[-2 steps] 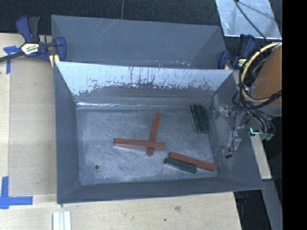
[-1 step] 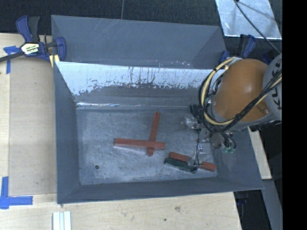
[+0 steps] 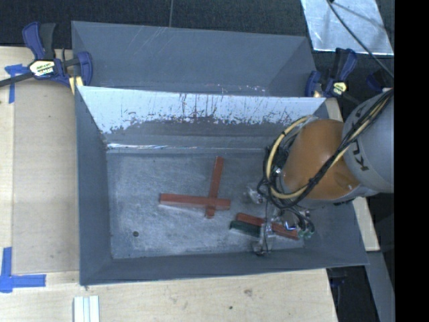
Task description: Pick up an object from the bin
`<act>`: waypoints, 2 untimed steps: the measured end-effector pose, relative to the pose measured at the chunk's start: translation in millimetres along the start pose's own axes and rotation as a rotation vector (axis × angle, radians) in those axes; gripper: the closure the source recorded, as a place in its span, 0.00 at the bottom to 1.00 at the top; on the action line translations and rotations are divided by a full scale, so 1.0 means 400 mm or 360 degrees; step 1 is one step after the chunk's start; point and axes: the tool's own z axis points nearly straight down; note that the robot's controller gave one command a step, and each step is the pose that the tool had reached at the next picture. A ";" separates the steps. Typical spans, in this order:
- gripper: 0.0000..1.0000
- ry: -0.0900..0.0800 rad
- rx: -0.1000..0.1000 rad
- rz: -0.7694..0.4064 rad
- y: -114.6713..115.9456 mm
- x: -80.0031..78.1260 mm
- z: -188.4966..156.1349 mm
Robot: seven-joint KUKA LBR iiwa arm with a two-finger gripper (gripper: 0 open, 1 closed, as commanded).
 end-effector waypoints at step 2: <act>1.00 -0.0022 0.0004 -0.0048 -0.014 -0.014 -0.262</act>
Offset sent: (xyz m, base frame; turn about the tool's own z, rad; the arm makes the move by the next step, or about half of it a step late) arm 0.0000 0.0000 0.0000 0.0000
